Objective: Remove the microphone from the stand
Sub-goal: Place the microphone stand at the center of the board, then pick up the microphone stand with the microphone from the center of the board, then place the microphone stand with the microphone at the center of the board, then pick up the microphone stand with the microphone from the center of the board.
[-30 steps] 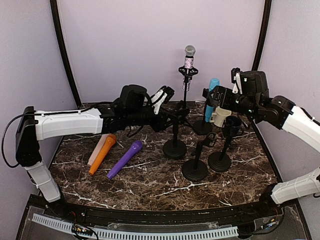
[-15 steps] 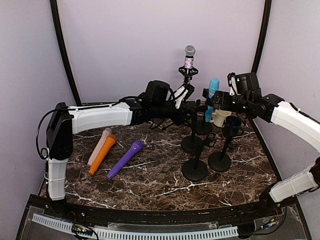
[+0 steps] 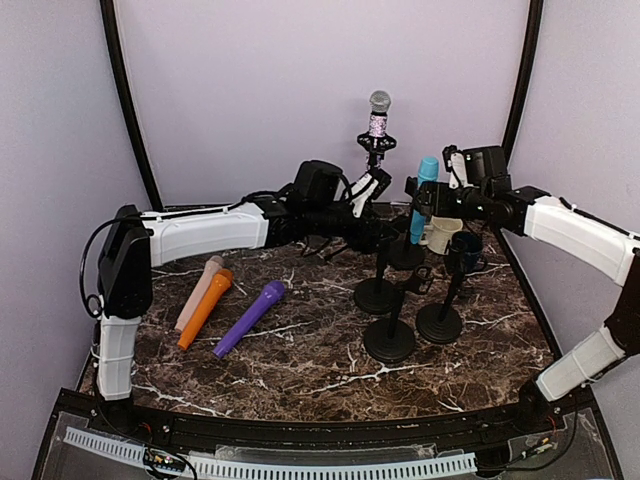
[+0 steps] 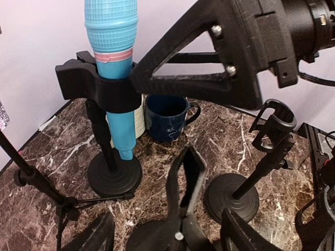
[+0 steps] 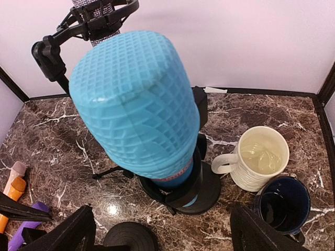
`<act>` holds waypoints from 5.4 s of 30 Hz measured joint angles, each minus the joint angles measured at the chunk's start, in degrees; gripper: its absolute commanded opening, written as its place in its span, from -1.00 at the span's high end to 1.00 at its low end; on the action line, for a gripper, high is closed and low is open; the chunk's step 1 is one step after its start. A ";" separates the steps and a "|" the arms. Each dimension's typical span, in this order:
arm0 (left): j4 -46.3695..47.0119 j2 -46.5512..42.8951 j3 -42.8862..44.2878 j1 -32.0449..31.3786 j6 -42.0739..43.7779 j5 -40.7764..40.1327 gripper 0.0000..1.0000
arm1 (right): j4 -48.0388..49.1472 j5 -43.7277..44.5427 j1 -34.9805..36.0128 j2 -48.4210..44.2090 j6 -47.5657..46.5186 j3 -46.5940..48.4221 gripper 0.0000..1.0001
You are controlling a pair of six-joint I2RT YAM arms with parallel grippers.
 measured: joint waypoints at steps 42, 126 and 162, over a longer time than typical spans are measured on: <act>-0.98 -48.24 -47.76 3.87 -17.68 -12.35 -0.62 | 17.62 3.08 -0.52 10.71 -11.47 -0.70 -0.24; -13.84 -81.85 -64.32 10.27 -6.75 -2.29 -0.66 | 10.58 -8.55 40.63 1.22 -18.12 -4.72 0.92; 2.99 -61.40 -61.40 11.34 0.46 -10.43 -0.66 | 8.31 18.97 51.47 -10.71 4.59 -3.41 -0.76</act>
